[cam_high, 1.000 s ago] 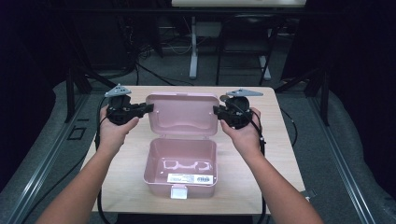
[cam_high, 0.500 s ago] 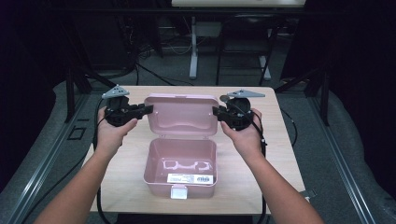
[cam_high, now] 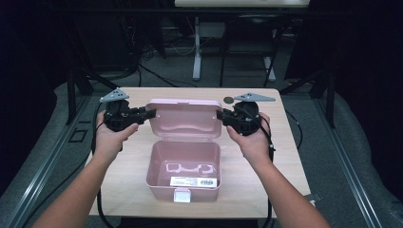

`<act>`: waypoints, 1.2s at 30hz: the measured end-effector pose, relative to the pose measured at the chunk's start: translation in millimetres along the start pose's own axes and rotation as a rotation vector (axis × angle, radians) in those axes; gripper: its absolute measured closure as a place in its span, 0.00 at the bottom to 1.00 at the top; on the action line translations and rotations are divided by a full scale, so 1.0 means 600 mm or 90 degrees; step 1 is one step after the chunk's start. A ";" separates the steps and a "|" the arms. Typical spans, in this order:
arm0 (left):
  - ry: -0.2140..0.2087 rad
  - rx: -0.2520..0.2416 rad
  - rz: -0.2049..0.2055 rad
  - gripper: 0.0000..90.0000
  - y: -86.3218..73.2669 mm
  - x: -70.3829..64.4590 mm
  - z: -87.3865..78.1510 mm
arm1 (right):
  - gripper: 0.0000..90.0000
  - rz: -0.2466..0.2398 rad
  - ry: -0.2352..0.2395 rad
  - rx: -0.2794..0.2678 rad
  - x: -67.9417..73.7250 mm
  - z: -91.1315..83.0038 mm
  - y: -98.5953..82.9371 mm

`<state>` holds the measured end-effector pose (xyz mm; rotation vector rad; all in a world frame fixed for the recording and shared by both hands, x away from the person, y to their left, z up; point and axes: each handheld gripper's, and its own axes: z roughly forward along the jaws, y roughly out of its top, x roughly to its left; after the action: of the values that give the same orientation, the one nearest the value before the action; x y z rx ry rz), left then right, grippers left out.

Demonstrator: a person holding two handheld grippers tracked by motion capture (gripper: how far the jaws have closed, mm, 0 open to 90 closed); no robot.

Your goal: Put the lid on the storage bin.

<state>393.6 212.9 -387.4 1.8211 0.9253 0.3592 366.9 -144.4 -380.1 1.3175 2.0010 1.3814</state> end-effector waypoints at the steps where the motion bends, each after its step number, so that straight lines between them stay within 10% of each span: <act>1: -0.001 0.000 0.000 0.77 0.000 0.000 -0.001 | 0.84 -0.001 0.002 -0.002 0.001 -0.002 -0.001; 36: -0.006 0.001 0.032 0.73 0.001 -0.029 -0.039 | 0.76 -0.015 0.033 -0.018 0.020 -0.038 -0.016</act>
<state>368.3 215.3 -373.7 1.8487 0.8751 0.3816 340.0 -147.2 -375.9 1.2545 2.0162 1.4414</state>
